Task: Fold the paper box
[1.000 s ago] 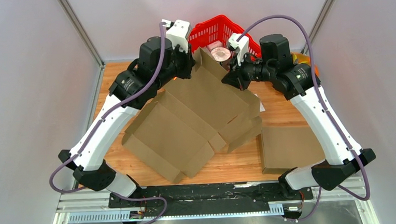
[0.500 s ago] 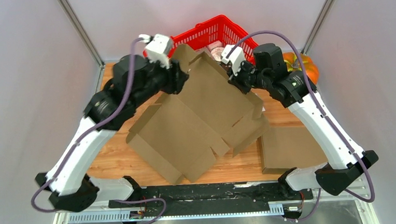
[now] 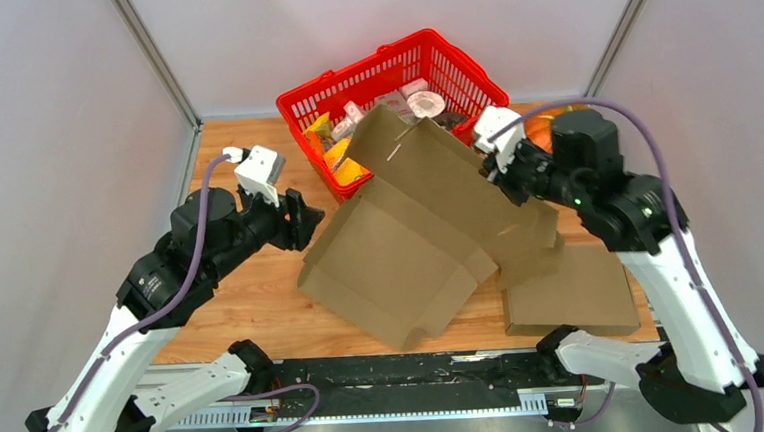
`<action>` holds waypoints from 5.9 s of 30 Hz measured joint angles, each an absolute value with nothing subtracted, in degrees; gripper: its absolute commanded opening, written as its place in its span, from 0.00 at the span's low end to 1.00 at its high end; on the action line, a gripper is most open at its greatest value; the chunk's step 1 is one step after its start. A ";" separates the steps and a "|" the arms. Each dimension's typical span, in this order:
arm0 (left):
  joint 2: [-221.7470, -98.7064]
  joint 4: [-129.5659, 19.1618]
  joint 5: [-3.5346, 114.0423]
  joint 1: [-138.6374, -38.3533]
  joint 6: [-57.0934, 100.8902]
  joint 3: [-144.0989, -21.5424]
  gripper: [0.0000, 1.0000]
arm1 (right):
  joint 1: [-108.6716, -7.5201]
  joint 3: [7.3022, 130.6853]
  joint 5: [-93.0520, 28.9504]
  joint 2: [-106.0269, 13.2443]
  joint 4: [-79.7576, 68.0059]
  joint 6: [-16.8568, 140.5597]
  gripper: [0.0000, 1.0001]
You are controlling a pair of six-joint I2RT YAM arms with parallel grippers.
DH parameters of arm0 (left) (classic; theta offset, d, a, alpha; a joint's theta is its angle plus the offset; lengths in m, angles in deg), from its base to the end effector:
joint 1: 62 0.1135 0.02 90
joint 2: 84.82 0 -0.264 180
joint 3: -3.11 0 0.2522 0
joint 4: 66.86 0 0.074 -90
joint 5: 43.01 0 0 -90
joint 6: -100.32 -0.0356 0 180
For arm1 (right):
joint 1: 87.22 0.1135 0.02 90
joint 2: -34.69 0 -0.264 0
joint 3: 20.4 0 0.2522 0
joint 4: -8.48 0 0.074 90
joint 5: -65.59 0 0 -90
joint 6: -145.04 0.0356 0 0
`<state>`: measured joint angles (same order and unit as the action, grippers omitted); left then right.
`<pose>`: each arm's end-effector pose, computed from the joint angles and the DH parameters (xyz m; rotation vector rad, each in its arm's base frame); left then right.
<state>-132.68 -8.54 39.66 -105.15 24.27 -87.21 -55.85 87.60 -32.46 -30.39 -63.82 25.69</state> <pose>0.1009 -0.0884 0.4496 0.3864 1.8448 -0.5738 0.1585 0.1025 0.4711 -1.1254 1.7520 0.1678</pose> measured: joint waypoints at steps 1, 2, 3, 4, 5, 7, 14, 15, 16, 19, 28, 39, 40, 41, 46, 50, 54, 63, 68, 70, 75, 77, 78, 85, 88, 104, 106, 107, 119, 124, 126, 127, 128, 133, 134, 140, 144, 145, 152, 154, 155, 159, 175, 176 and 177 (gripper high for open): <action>-132.68 -8.32 39.90 -104.80 24.36 -86.66 0.65 | -55.85 87.60 -33.95 -28.75 -64.44 25.74 0.00; -132.63 -8.02 40.14 -104.50 24.43 -86.42 0.65 | -55.85 87.68 -35.98 -26.87 -65.00 25.80 0.00; -132.57 -7.89 40.53 -104.28 24.56 -86.37 0.65 | -55.85 88.05 -37.88 -25.56 -65.77 25.83 0.00; -132.39 -8.04 40.77 -104.21 24.62 -86.40 0.65 | -55.85 88.91 -40.38 -24.31 -66.99 25.80 0.00; -132.00 -8.19 41.19 -104.10 24.73 -86.40 0.65 | -55.85 90.09 -43.00 -23.83 -68.24 25.83 0.00; -131.08 -8.41 42.09 -103.95 25.02 -86.40 0.64 | -55.83 94.57 -48.40 -23.92 -72.30 25.87 0.00; -126.97 -8.54 42.81 -103.95 25.41 -86.40 0.65 | -55.67 98.87 -60.62 -24.66 -76.68 27.14 0.00; -126.47 -8.52 42.65 -103.93 25.43 -86.40 0.65 | -55.63 98.87 -60.83 -25.01 -77.00 27.31 0.00; -125.84 -8.43 42.41 -103.93 25.41 -86.40 0.65 | -55.63 98.87 -60.88 -25.62 -77.22 27.55 0.00; -124.59 -8.13 41.78 -103.91 25.43 -86.40 0.65 | -55.37 98.04 -59.46 -27.79 -76.96 28.27 0.00; -121.59 -8.37 37.98 -103.91 25.63 -82.68 0.81 | -53.07 86.70 -40.90 -36.27 -68.22 27.84 0.00; -124.68 -5.40 32.71 -102.03 32.30 -63.14 0.84 | -52.83 82.44 -39.06 -37.54 -63.58 26.35 0.00; -125.03 -4.83 32.38 -102.03 33.32 -61.46 0.84 | -52.83 82.44 -39.17 -37.54 -63.56 26.22 0.00; -125.68 -4.17 32.16 -101.98 34.20 -60.50 0.84 | -52.83 82.44 -39.41 -37.54 -63.52 26.09 0.00; -132.72 -3.56 32.10 -100.78 36.73 -60.43 0.40 | -52.83 82.46 -40.03 -37.54 -63.28 25.83 0.00; -138.18 -4.56 35.97 -99.12 37.67 -60.30 0.00 | -52.72 82.46 -40.35 -37.54 -63.23 25.76 0.00; -136.15 -6.97 45.21 -96.21 39.46 -58.97 0.00 | -51.30 82.72 -39.79 -37.54 -62.62 25.28 0.00; -127.08 -15.45 60.16 -92.56 55.92 -50.14 0.00 | -41.09 89.13 -30.15 -40.75 -64.72 22.24 0.00; -125.84 -21.57 64.25 -92.63 62.50 -39.38 0.00 | -39.28 87.46 -27.22 -44.09 -65.46 21.61 0.00; -126.29 -22.86 64.86 -92.69 63.22 -36.30 0.04 | -38.78 86.28 -26.96 -45.95 -65.24 21.52 0.00; -128.04 -22.62 63.72 -92.76 62.44 -34.79 0.64 | -37.71 84.65 -25.40 -50.48 -62.43 21.19 0.00; -127.06 -22.90 63.48 -92.78 61.54 -34.79 0.68 | -37.42 83.75 -24.01 -51.68 -60.85 21.10 0.00; -126.03 -22.99 63.40 -92.78 61.19 -34.84 0.69 | -37.31 83.22 -23.24 -52.22 -59.98 21.08 0.00; -111.30 -14.58 57.49 -92.83 56.58 -41.44 0.64 | -36.94 79.14 -15.87 -52.95 -53.07 19.71 0.00; -109.20 -8.06 54.37 -93.04 54.85 -46.31 0.61 | -36.53 77.19 -14.39 -52.81 -49.20 18.68 0.00; -111.74 -6.97 46.13 -93.04 56.82 -43.03 0.69 | -39.39 76.65 -11.90 -52.20 -46.60 14.11 0.00; -112.66 -6.47 45.93 -93.04 57.26 -42.73 0.67 | -39.52 76.65 -12.07 -52.05 -46.58 13.45 0.00; -112.63 -6.64 45.63 -93.04 57.26 -42.73 0.68 | -39.52 76.65 -12.22 -52.01 -46.58 13.15 0.00; -124.00 -15.49 43.83 -92.23 45.56 -57.41 0.89 | -39.74 74.79 -18.41 -51.11 -46.10 11.62 0.00; -126.71 -23.41 49.76 -83.23 41.45 -58.11 0.95 | -39.83 72.95 -19.15 -49.93 -44.07 10.37 0.00; -128.55 -26.79 55.03 -80.10 40.51 -57.83 0.95 | -40.07 72.91 -19.63 -49.86 -43.96 10.00 0.00; -129.70 -28.41 57.56 -79.03 39.95 -57.72 0.95 | -40.20 72.91 -19.96 -49.86 -43.98 9.89 0.00; -130.88 -29.66 59.64 -78.42 39.33 -57.61 0.94 | -40.31 72.97 -20.36 -49.86 -44.02 9.72 0.00; -138.97 -33.96 70.22 -77.77 35.57 -57.52 0.79 | -40.55 74.02 -21.64 -50.56 -45.31 9.74 0.00; -140.26 -34.51 71.68 -77.74 35.01 -57.52 0.75 | -40.55 74.11 -22.10 -50.80 -45.40 9.76 0.00; -143.98 -35.71 75.55 -77.72 32.86 -57.33 0.66 | -40.55 75.07 -23.92 -52.03 -45.92 10.70 0.00; -140.96 -36.94 76.31 -77.77 32.93 -55.18 0.79 | -40.35 75.27 -22.89 -52.14 -45.66 10.79 0.00; -139.26 -37.57 76.29 -77.77 33.19 -53.92 0.79 | -40.15 75.05 -22.19 -52.12 -45.22 10.70 0.00; -129.53 -37.83 75.83 -77.77 35.12 -47.71 0.75 | -36.83 66.29 -12.79 -49.41 -36.39 7.99 0.00; -127.98 -37.68 74.39 -77.72 35.92 -47.64 0.65 | -35.21 64.23 -9.86 -49.06 -33.97 6.94 0.00; -126.82 -37.44 73.28 -77.57 36.23 -47.64 0.65 | -34.49 63.33 -8.29 -48.99 -32.68 6.44 0.00; -123.72 -34.18 67.18 -75.97 36.38 -49.57 0.59 | -32.39 60.30 -3.70 -48.47 -28.35 4.16 0.00; -152.50 -28.13 59.13 -72.15 37.50 -59.73 0.52 | -26.84 56.93 6.16 -49.97 -19.63 -1.17 0.01; -152.44 -28.32 59.59 -72.61 37.48 -59.73 0.52 | -26.86 56.93 6.35 -49.97 -19.61 -1.17 0.02; -152.19 -28.54 60.16 -73.20 37.50 -59.73 0.52 | -26.86 56.93 6.46 -49.97 -19.65 -1.12 0.04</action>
<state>-152.19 -28.54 60.16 -73.20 37.50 -59.73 -26.86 56.93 6.46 -49.97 -19.65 -1.12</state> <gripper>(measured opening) 0.529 0.012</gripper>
